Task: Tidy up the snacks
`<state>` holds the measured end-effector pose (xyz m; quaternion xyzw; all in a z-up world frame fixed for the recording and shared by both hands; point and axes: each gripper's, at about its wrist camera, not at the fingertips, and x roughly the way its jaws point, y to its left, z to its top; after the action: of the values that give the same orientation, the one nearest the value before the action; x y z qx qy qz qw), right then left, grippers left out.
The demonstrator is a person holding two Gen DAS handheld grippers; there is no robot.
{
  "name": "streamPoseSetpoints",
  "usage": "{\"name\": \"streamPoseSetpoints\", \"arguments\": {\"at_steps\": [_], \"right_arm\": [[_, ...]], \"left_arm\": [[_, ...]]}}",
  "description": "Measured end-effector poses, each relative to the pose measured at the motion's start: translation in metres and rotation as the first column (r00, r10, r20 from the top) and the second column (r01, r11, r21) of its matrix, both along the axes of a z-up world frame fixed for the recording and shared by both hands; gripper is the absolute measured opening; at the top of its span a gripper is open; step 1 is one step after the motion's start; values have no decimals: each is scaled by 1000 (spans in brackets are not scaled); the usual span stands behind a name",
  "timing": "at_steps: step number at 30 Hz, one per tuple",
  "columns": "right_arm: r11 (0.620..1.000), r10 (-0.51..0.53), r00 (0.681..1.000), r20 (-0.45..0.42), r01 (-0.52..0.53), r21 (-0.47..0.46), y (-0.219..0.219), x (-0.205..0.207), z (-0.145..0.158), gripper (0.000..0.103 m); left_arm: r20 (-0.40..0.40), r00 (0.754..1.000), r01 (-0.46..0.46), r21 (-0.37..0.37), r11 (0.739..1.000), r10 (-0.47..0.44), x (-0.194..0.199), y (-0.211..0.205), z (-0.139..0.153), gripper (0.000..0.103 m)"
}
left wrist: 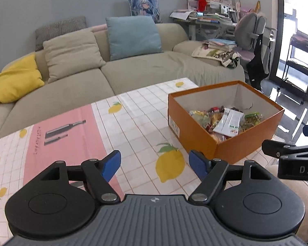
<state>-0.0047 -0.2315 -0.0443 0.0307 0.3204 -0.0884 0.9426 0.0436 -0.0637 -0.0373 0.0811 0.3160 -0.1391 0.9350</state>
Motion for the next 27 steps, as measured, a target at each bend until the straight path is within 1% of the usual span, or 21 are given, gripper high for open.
{"name": "streamPoseSetpoints", "arguments": {"at_steps": [8, 12, 18, 27], "right_arm": [[999, -6, 999, -44, 3, -51, 6, 5, -13, 100], [999, -11, 998, -60, 9, -32, 6, 6, -14, 100], [999, -17, 999, -50, 15, -30, 7, 3, -10, 100], [1000, 4, 999, -33, -5, -30, 11, -1, -6, 100]], "left_arm": [[-38, 999, -13, 5, 1000, 13, -1, 2, -5, 88], [-45, 999, -20, 0, 1000, 20, -2, 6, -5, 88], [-49, 998, -28, -5, 1000, 28, -1, 7, -3, 88], [-45, 998, -45, -3, 999, 44, -2, 9, 1, 88]]}}
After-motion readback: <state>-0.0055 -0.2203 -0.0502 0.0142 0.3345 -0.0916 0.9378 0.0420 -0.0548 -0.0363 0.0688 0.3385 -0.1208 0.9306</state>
